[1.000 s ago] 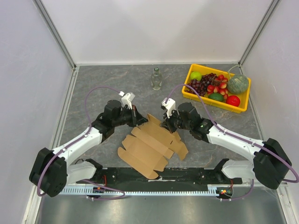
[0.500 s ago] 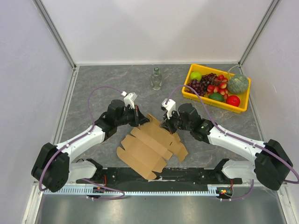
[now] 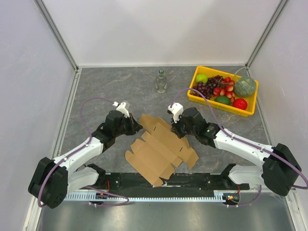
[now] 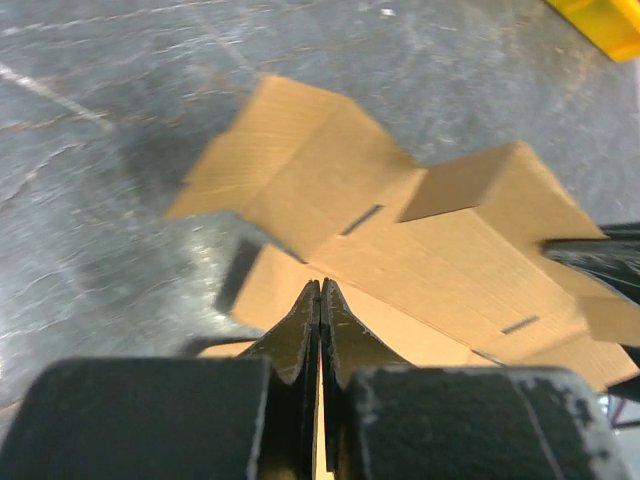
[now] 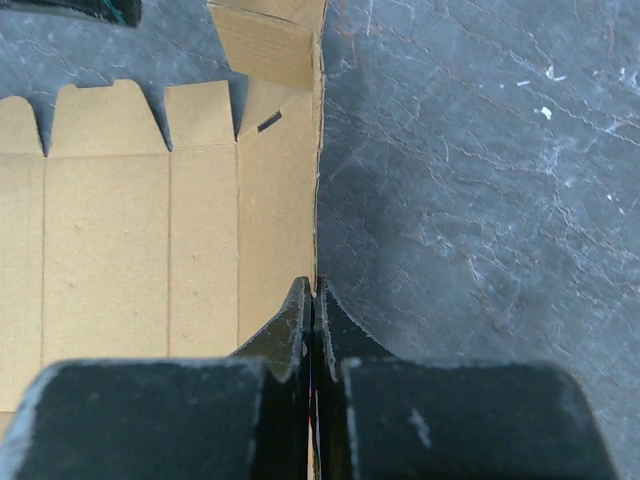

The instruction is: Fold the paper box

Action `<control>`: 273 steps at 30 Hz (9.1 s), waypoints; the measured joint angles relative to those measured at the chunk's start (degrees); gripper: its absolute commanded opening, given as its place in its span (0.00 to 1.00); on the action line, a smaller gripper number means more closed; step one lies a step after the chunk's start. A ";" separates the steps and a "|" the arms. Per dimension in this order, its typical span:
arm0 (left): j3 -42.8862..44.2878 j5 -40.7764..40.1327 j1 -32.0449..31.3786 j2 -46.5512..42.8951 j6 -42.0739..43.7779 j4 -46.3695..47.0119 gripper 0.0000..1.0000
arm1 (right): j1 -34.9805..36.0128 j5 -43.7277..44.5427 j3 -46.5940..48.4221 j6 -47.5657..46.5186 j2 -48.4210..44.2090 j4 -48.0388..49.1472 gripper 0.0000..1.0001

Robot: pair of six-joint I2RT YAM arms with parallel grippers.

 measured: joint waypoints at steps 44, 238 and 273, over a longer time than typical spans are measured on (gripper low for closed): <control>-3.54 1.27 1.25 15.50 1.16 7.87 0.02 | 0.04 -1.60 0.09 -0.68 -2.36 -2.01 0.00; -23.02 35.71 7.58 25.97 0.72 70.12 0.64 | 19.96 30.08 -17.64 -54.53 -0.79 29.35 0.00; -2.40 -3.13 8.48 11.02 6.36 26.43 0.77 | 21.09 30.69 -18.75 -52.00 -2.12 30.16 0.00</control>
